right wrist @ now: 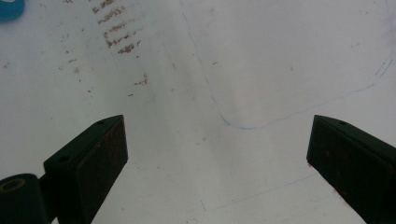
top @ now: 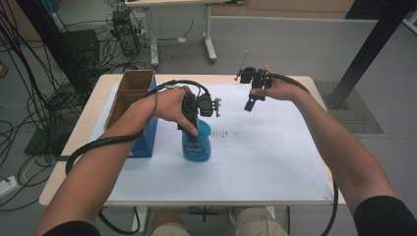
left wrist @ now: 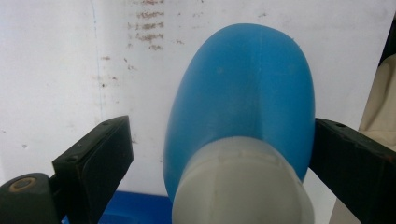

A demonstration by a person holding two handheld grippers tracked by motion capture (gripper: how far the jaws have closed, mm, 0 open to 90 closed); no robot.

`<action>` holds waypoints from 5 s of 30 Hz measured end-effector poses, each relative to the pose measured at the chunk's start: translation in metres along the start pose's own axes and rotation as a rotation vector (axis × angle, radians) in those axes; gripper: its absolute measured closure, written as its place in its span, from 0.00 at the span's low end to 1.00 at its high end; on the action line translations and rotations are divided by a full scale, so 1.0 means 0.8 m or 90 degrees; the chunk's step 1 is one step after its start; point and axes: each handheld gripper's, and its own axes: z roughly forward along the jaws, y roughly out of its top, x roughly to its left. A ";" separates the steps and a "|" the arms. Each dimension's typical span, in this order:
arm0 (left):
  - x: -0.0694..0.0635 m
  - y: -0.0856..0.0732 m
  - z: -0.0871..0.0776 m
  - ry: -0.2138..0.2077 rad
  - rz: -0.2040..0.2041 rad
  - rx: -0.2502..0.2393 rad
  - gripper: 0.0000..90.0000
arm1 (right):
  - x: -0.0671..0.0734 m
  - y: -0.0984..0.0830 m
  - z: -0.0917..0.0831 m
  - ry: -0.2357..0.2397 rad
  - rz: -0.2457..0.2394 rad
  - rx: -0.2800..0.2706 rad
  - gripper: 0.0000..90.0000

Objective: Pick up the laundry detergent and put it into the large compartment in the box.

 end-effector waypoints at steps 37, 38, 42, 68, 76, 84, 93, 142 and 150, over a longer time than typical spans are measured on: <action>0.001 0.007 0.008 -0.013 0.029 0.015 0.40 | 0.000 -0.001 0.001 0.000 0.005 -0.002 0.06; 0.002 0.009 0.008 -0.014 0.030 0.018 0.40 | 0.000 0.000 0.002 0.002 0.007 -0.001 0.06; 0.002 0.013 0.008 -0.016 0.033 0.027 0.41 | 0.000 0.000 0.003 0.001 0.002 -0.002 0.06; 0.003 0.021 0.008 -0.019 0.044 0.044 0.41 | 0.002 0.002 0.003 0.001 -0.001 0.000 0.06; 0.002 0.023 0.008 -0.018 0.044 0.047 0.41 | 0.002 0.002 0.004 0.002 -0.002 -0.002 0.06; 0.000 0.025 0.008 -0.017 0.044 0.053 0.41 | 0.003 0.003 0.004 0.001 -0.003 0.000 0.06; 0.000 0.027 0.008 -0.018 0.041 0.056 0.41 | 0.003 0.004 0.003 0.002 -0.001 0.005 0.06; 0.001 0.032 0.008 -0.021 0.029 0.069 0.41 | 0.003 -0.004 0.006 0.006 0.000 0.001 0.06; 0.003 0.035 0.008 -0.024 0.026 0.076 0.41 | 0.002 -0.008 0.007 0.007 0.003 -0.002 0.06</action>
